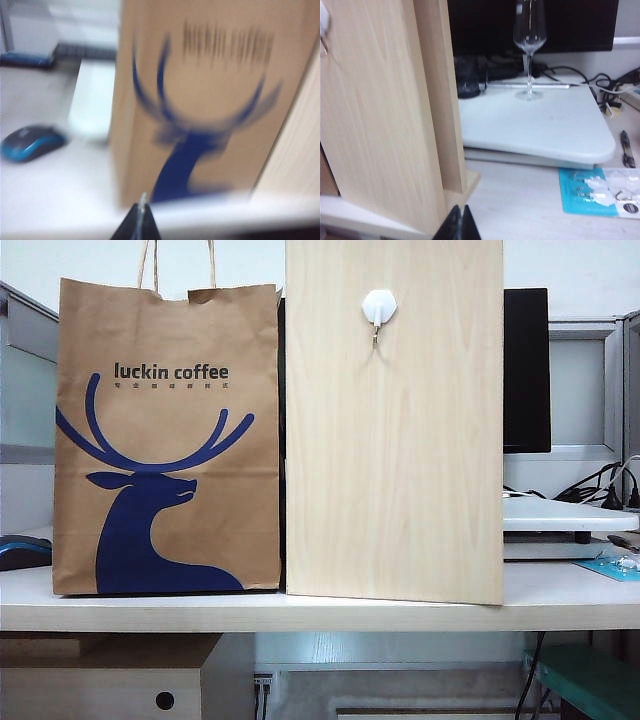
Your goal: Pick up the paper bag and hang it on the hook.
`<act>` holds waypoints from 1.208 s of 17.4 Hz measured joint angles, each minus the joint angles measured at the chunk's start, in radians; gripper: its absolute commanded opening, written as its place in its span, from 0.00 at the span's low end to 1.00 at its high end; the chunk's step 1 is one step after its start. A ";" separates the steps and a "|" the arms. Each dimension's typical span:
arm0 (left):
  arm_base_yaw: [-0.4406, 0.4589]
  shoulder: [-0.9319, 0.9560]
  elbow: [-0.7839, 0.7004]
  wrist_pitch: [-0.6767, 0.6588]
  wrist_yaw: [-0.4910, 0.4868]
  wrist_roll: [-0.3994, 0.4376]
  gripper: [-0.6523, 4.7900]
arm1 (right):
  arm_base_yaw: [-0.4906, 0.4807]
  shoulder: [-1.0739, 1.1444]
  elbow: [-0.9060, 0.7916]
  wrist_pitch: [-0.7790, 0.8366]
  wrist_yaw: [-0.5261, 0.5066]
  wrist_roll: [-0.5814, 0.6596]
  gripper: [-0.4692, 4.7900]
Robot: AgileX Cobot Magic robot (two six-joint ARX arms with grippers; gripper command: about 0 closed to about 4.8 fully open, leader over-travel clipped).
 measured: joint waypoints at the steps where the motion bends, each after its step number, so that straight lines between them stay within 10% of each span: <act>1: 0.000 0.000 0.001 0.029 0.014 -0.021 0.11 | 0.000 0.000 0.000 0.005 0.000 0.007 0.09; 9: -0.002 0.051 0.159 0.102 0.084 -0.047 0.11 | 0.000 0.000 0.000 0.007 -0.011 0.016 0.09; 21: -0.175 1.060 0.672 0.462 0.135 0.024 0.11 | 0.000 0.000 0.000 0.003 -0.012 0.017 0.09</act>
